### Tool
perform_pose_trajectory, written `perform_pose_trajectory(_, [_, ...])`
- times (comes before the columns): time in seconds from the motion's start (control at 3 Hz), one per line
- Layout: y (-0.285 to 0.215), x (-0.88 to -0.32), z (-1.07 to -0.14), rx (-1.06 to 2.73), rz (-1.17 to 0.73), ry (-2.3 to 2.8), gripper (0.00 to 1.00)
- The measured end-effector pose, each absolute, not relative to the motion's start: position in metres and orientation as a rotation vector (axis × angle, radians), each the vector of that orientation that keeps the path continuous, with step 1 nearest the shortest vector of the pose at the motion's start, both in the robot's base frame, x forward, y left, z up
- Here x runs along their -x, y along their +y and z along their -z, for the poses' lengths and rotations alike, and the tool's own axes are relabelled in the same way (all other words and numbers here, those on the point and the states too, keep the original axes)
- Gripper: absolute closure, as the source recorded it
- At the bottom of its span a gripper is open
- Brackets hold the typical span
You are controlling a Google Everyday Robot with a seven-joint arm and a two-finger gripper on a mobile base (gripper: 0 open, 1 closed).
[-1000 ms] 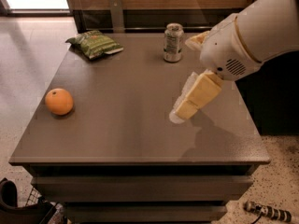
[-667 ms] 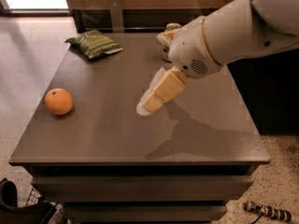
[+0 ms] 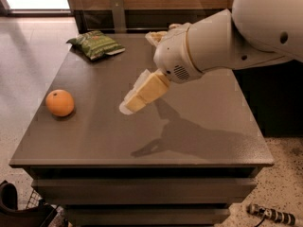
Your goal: Move orange near green jalapeno chip bag
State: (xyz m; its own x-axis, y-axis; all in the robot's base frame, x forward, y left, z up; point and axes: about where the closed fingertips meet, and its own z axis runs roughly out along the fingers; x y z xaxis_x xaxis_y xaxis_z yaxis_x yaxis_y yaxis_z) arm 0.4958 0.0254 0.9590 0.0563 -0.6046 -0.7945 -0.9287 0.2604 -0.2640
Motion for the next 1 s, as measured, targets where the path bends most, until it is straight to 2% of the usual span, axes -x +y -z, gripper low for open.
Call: perform_pose_trajectory(1.0, [0.126, -0.516, -0.909, 1.456, -0.606, 1.627, 0.00])
